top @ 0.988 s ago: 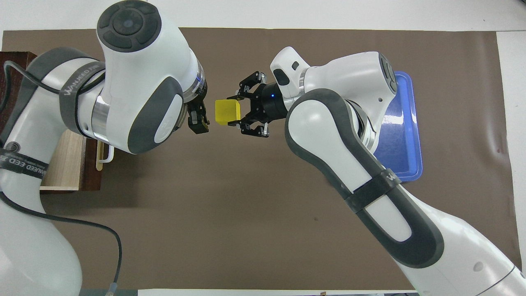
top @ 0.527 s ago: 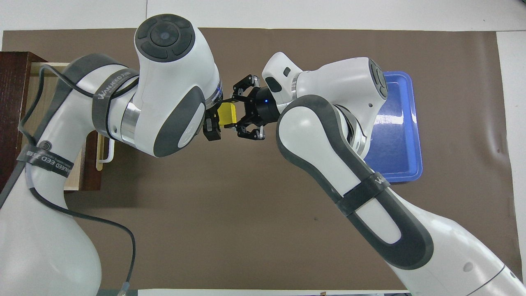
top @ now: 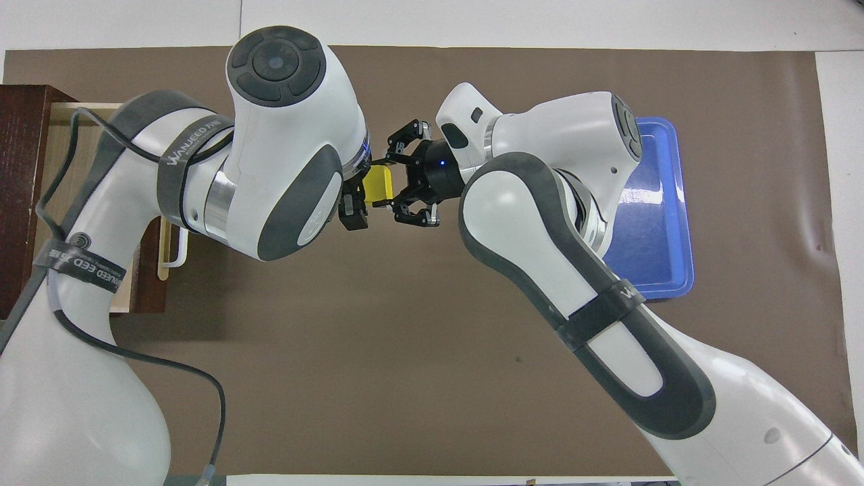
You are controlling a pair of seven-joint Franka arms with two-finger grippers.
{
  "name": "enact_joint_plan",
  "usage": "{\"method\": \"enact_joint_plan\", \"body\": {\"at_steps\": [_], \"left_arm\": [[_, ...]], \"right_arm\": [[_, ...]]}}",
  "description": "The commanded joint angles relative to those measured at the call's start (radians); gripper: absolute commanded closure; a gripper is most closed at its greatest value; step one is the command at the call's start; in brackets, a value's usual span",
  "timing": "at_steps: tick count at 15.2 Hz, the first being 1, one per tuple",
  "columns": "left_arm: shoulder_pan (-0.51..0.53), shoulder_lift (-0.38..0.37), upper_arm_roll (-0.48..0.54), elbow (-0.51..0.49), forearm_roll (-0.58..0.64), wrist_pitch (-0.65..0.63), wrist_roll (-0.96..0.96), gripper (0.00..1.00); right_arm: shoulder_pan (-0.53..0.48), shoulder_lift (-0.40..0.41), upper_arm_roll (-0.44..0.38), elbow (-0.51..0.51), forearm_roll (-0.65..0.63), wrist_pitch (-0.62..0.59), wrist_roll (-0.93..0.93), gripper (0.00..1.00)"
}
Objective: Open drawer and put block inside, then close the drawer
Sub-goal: 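Grasp the block with the left gripper and open the right gripper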
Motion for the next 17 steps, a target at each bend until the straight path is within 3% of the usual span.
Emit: {"method": "enact_joint_plan", "body": {"at_steps": [1,3,9,14,15,17], "left_arm": [[-0.024,-0.012,0.011,-0.032,0.009,0.034,-0.015,0.08],[-0.024,-0.014,0.011,-0.035,0.009,0.035,-0.015,0.22],[-0.024,-0.015,0.011,-0.045,0.009,0.038,-0.012,1.0],[-0.021,-0.015,0.011,-0.045,0.01,0.041,-0.007,1.0],[-0.02,-0.015,0.011,-0.044,0.01,0.04,-0.007,1.0],[-0.02,-0.015,0.011,-0.044,0.01,0.035,-0.004,1.0]], "right_arm": [[-0.012,-0.006,0.007,-0.008,0.015,-0.008,-0.025,1.0],[-0.012,-0.006,0.007,-0.006,0.017,-0.006,-0.025,1.0],[-0.013,-0.006,0.007,-0.006,0.017,-0.011,-0.025,1.0],[-0.015,-0.007,0.006,-0.006,0.021,-0.011,-0.022,1.0],[-0.015,-0.007,0.004,-0.006,0.021,-0.011,-0.022,0.51],[-0.016,-0.009,0.004,-0.006,0.024,-0.013,-0.017,0.0]]}}
